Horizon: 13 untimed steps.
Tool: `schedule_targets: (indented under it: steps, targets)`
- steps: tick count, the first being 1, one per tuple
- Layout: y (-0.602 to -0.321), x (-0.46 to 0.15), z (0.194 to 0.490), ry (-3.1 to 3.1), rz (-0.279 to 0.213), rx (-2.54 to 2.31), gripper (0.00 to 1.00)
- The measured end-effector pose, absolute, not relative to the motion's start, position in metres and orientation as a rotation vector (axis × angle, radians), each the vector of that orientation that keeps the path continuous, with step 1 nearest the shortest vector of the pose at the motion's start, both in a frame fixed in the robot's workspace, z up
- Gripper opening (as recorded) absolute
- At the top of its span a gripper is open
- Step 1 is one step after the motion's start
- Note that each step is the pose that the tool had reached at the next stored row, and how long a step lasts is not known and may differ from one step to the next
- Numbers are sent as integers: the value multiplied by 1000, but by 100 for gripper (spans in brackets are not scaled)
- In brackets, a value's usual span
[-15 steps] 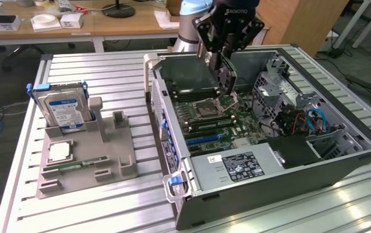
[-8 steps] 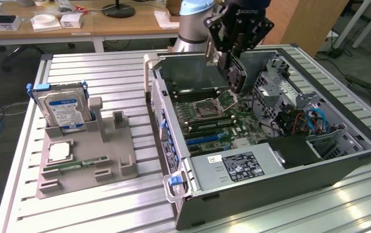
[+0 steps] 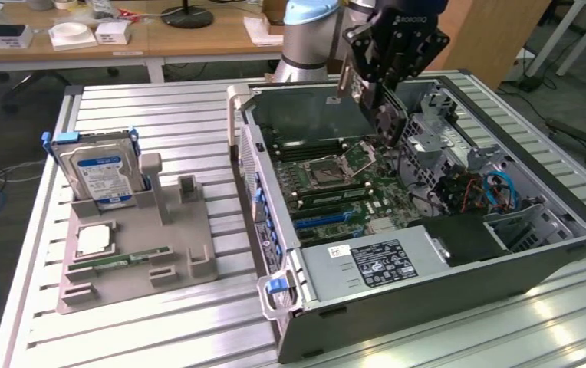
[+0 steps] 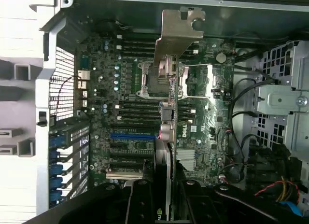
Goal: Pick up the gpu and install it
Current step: 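Pick up the gpu and move the gpu toward the slot, then insert the gpu into the slot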
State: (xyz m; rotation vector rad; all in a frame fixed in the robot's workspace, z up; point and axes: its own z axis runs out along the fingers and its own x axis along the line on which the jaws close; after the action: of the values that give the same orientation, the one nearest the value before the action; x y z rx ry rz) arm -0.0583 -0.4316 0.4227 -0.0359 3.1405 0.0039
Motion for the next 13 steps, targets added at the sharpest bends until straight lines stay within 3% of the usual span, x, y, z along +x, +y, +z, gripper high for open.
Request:
schedule_targets:
  steps: [13]
  targets:
    - [-432,-13,421,3140,4,-36,27]
